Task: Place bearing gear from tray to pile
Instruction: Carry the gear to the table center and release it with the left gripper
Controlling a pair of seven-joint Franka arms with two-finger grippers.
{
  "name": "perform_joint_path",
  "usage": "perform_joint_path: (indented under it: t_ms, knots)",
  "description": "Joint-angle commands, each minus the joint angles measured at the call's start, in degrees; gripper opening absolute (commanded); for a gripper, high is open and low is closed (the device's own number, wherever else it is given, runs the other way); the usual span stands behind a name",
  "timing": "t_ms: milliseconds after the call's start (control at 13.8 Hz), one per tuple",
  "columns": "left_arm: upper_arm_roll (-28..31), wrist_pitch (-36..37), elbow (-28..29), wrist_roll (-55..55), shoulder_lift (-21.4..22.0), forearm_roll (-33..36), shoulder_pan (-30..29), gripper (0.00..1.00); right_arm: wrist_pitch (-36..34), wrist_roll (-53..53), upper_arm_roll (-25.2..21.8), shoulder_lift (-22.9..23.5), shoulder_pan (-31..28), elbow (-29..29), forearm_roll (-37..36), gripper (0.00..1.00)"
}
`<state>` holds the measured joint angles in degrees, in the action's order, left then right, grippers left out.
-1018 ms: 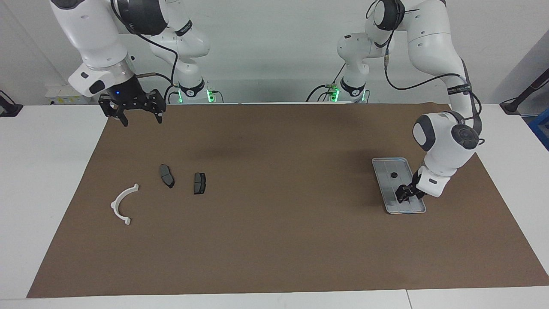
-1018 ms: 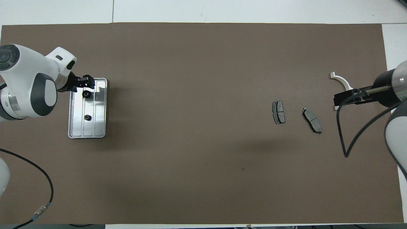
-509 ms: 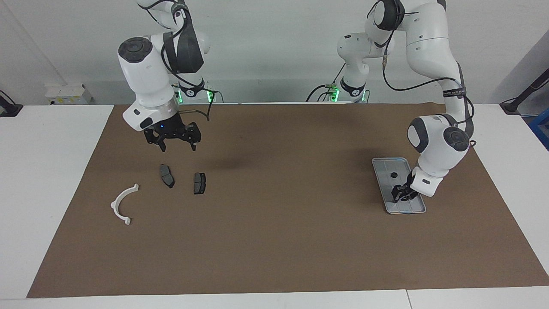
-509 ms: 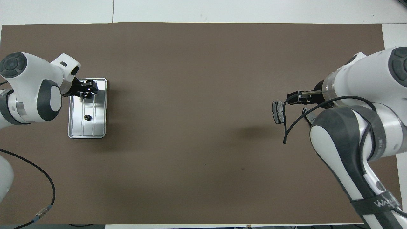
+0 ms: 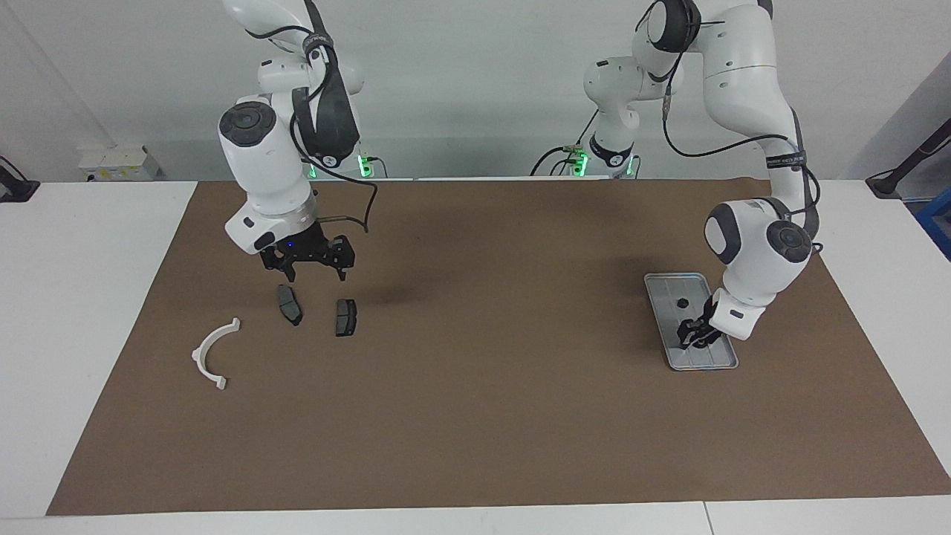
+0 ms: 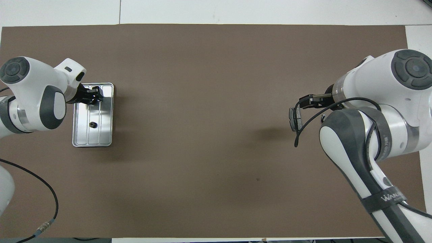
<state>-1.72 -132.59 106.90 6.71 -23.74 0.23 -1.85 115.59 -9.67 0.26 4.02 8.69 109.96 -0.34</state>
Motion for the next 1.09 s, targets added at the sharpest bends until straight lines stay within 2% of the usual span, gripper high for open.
perform_joint_path:
  t_ms: [0,145,218,364,509,582,873,1018]
  knots:
    - [-0.13,-0.13,2.35,0.59,1.94,0.30,-0.26,0.36,0.78,-0.61,0.01,-0.15,0.01,0.25,1.39,1.00]
    - [-0.13,0.40,2.17,0.67,1.94,0.21,-0.26,0.09,0.87,-0.79,0.01,-0.15,0.01,0.25,1.39,1.00]
    - [-0.13,1.01,1.48,0.85,1.86,-0.83,0.00,0.00,1.39,-0.79,0.01,-0.07,0.01,0.16,1.39,1.00]
    - [-0.39,6.60,-4.12,3.72,1.24,-5.13,1.67,0.00,2.18,-0.18,0.01,0.02,-0.08,0.08,1.39,1.00]
    - [-0.22,11.63,-11.41,16.60,-0.59,-5.33,8.67,0.00,2.19,-0.17,0.01,0.20,-0.08,-0.10,1.39,1.00]
    - [-0.22,11.82,-13.19,23.63,-1.30,-5.15,12.28,0.00,2.19,-0.17,0.01,0.20,-0.08,-0.10,1.39,1.00]
    - [0.13,10.68,-15.40,44.13,-2.63,-4.80,25.90,0.00,2.19,-0.09,0.01,0.20,-0.08,-0.10,1.39,1.00]
    - [0.13,8.58,-13.49,49.17,-2.54,-1.39,30.23,0.00,2.19,0.00,0.01,0.20,-0.17,-0.10,1.39,1.00]
